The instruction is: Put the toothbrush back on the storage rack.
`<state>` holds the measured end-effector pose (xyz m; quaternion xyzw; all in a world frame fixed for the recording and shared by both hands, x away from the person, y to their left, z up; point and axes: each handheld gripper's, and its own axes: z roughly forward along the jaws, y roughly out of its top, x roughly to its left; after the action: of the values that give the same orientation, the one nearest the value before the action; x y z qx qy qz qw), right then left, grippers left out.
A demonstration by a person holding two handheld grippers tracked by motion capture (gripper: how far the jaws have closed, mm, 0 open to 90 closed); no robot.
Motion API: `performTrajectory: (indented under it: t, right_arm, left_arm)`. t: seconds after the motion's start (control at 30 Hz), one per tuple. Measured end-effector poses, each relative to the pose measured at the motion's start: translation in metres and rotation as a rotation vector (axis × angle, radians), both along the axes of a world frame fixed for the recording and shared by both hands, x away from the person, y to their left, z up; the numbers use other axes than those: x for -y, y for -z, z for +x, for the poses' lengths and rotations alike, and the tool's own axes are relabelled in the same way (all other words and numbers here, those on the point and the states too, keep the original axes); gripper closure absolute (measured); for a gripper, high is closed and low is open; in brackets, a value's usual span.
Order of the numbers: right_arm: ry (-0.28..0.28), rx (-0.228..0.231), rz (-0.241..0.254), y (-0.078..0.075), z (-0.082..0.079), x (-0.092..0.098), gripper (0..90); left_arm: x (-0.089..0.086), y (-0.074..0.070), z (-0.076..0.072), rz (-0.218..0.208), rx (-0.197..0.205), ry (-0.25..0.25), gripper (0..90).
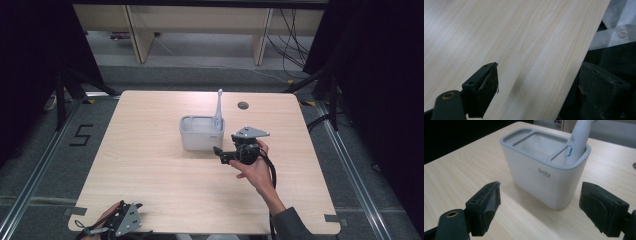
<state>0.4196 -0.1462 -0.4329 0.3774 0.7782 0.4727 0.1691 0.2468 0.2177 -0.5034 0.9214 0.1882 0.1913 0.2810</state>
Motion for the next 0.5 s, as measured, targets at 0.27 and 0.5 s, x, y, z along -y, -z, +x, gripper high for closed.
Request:
performTrajectory:
  t: [0.27,0.5]
  right_arm:
    - [-0.020,-0.032,-0.006,0.012,-0.010,-0.002,17.9]
    - [-0.044,-0.016,-0.025,0.019,-0.018,-0.003,18.2]
  left_arm:
    - [0.000,0.000,0.000,0.000,0.002,0.001,15.6]
    - [0.000,0.000,0.000,-0.001,-0.001,0.000,15.6]
